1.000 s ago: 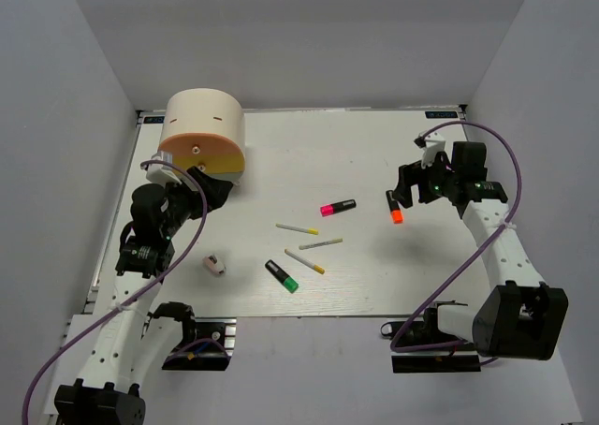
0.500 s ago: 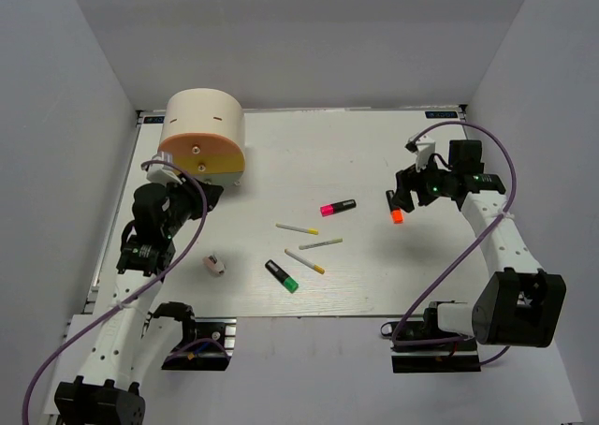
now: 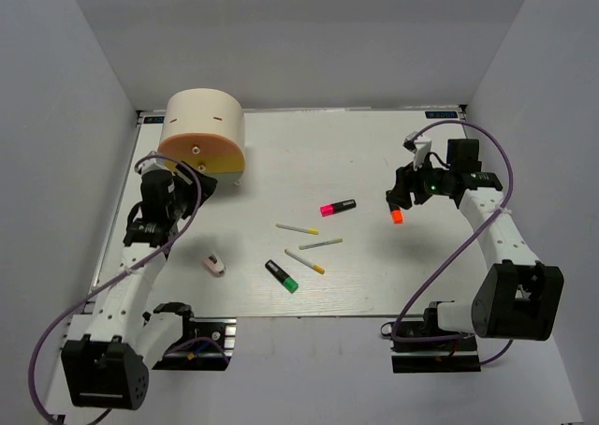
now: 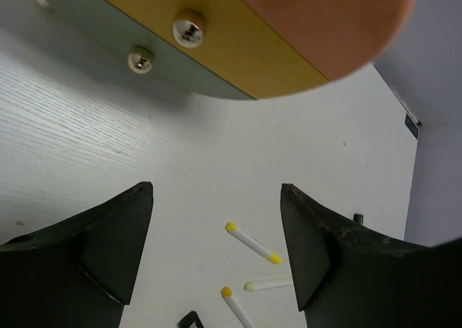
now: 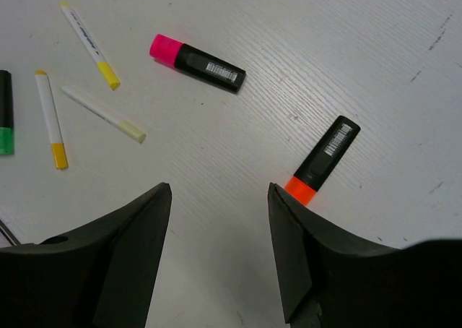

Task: Sort the stationery into containers
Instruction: Open the drawer in the storage box.

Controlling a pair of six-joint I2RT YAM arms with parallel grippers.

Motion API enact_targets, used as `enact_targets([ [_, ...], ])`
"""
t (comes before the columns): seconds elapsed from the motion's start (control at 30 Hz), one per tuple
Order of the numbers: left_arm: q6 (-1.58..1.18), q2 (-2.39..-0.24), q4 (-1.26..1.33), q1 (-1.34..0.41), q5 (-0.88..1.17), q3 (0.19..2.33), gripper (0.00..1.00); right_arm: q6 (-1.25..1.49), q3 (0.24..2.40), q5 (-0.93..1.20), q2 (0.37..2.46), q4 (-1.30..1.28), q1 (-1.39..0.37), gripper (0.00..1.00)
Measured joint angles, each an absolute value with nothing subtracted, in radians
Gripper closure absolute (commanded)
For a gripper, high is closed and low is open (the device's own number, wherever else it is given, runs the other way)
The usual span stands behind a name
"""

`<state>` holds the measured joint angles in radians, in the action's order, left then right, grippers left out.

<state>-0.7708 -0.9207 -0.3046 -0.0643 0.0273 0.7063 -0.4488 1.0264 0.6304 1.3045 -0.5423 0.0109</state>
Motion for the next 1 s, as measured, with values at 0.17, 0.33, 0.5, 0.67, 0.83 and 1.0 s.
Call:
enact_targets([
  [0.17,-0.817,-1.033,-0.252,0.01,0.038,0.734,0.23,-0.434,1.026,0.66,1.341,-0.522,0.011,0.42],
  [0.33,-0.84,-1.105,-0.194,0.103,0.091,0.793,0.29,-0.426,1.025,0.667,1.343,-0.5,0.011,0.48],
  [0.5,-0.863,-1.162,-0.062,0.185,0.196,0.812,0.45,-0.423,1.007,0.677,1.341,-0.468,0.011,0.55],
  [0.67,-0.881,-1.226,0.073,0.212,0.301,0.794,0.46,-0.418,0.999,0.685,1.341,-0.453,0.011,0.58],
  [0.83,-0.892,-1.242,0.18,0.222,0.397,0.772,0.45,-0.418,0.998,0.691,1.344,-0.439,0.011,0.58],
  [1.0,-0.908,-1.244,0.269,0.231,0.444,0.751,0.45,-0.414,0.999,0.693,1.361,-0.437,0.011,0.58],
])
